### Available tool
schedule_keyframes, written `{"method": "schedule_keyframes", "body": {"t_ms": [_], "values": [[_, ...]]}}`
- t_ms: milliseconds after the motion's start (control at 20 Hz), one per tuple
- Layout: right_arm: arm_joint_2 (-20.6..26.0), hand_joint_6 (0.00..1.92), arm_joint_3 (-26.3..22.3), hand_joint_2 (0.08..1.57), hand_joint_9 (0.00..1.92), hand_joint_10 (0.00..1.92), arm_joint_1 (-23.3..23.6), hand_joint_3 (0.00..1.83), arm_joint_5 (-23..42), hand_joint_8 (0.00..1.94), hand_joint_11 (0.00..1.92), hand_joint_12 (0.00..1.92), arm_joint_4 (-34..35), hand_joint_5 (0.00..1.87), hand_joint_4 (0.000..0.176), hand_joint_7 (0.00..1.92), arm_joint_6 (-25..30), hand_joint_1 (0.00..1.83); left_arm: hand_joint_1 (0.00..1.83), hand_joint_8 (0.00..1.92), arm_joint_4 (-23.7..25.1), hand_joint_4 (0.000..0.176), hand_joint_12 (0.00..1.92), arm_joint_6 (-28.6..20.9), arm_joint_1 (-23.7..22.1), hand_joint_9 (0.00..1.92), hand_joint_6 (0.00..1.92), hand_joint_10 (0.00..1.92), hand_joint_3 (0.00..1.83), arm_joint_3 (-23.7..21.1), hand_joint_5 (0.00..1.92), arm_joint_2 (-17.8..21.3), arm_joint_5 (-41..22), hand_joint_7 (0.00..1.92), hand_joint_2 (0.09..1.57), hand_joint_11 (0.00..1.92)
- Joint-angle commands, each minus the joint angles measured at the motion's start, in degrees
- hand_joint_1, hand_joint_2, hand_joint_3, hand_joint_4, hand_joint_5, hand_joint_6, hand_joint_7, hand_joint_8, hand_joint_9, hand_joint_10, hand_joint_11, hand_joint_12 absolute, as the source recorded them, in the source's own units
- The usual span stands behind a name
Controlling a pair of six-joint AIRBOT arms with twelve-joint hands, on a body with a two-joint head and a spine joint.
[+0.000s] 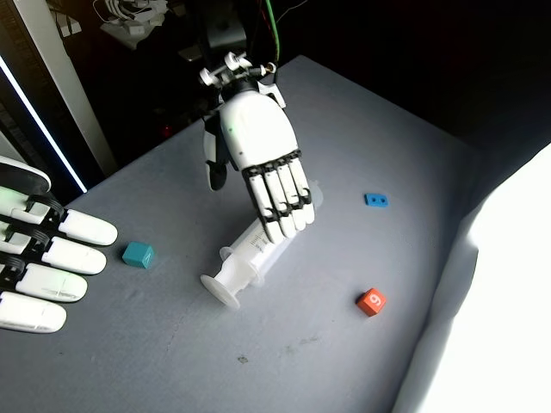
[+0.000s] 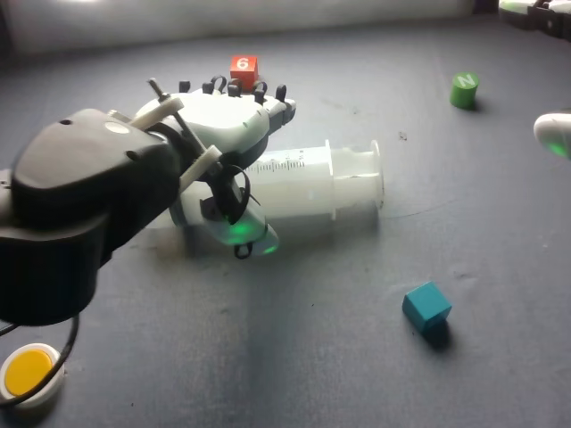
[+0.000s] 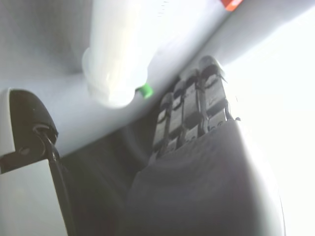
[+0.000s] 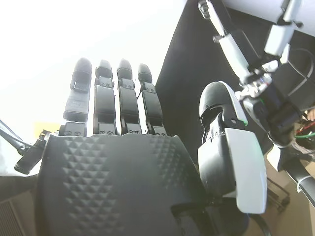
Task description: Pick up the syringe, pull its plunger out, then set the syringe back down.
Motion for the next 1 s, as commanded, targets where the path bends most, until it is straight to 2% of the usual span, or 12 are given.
{"method": "schedule_keyframes", "body": {"t_ms": [0, 300, 400, 650, 750, 900, 950], "values": [[0.28, 0.0, -0.05, 1.29, 0.18, 0.0, 0.35, 0.0, 6.98, 0.0, 0.0, 0.36, -0.42, 0.23, 0.0, 0.23, 0.29, 0.17, 1.05, 0.01, 2.76, 0.0, 0.27, 0.08, -0.26, 0.08, 0.01, 0.01, 0.0, 0.61, 0.08, -0.72, -1.14, 0.08, 0.9, 0.0], [0.23, 0.01, -0.05, 1.29, 0.19, 0.0, 0.35, 0.0, 6.98, 0.0, 0.0, 0.44, -0.42, 0.26, 0.0, 0.25, 0.22, 0.21, 1.03, 0.0, 4.1, 0.0, 0.26, -1.31, 0.85, 0.09, 0.0, 0.0, 0.0, 5.95, 0.08, -4.34, -1.14, 0.1, 0.91, 0.0], [0.21, 0.0, -0.05, 1.29, 0.21, 0.01, 0.36, 0.0, 6.98, 0.0, 0.0, 0.49, -0.42, 0.26, 0.0, 0.27, 0.22, 0.2, 1.03, 0.01, 4.89, 0.0, 0.41, -2.9, 1.78, 0.13, 0.0, 0.01, 0.0, 7.65, 0.1, -5.29, -1.13, 0.13, 0.92, 0.0], [0.18, 0.0, -0.05, 1.3, 0.2, 0.01, 0.36, 0.0, 6.98, 0.0, 0.0, 0.45, -0.42, 0.26, 0.0, 0.26, 0.22, 0.18, 1.04, 0.0, 5.48, 0.0, 0.34, -4.75, 3.64, 0.09, 0.01, 0.0, 0.0, 10.35, 0.1, -6.52, -0.83, 0.11, 0.91, 0.0], [0.12, 0.0, -0.05, 1.29, 0.21, 0.01, 0.36, 0.0, 6.98, 0.01, 0.0, 0.49, -0.43, 0.26, 0.0, 0.27, 0.22, 0.22, 1.09, 0.0, 5.95, 0.0, 0.44, -5.65, 4.54, 0.14, 0.01, 0.01, 0.01, 10.86, 0.13, -6.78, -0.83, 0.14, 0.93, 0.0], [0.1, 0.0, -0.05, 1.29, 0.22, 0.0, 0.35, 0.0, 6.98, 0.0, 0.0, 0.52, -0.43, 0.26, 0.0, 0.27, 0.22, 0.22, 1.06, 0.01, 6.52, 0.0, 0.46, -6.91, 5.74, 0.15, 0.01, 0.01, 0.01, 11.15, 0.16, -7.2, -0.83, 0.16, 0.96, 0.0], [0.1, 0.01, -0.05, 1.28, 0.23, 0.01, 0.35, 0.0, 6.98, 0.01, 0.0, 0.55, -0.43, 0.29, 0.0, 0.29, 0.22, 0.23, 1.02, 0.01, 6.81, 0.0, 0.56, -7.44, 6.17, 0.19, 0.01, 0.01, 0.01, 11.34, 0.17, -7.52, -0.84, 0.19, 0.99, 0.0]]}}
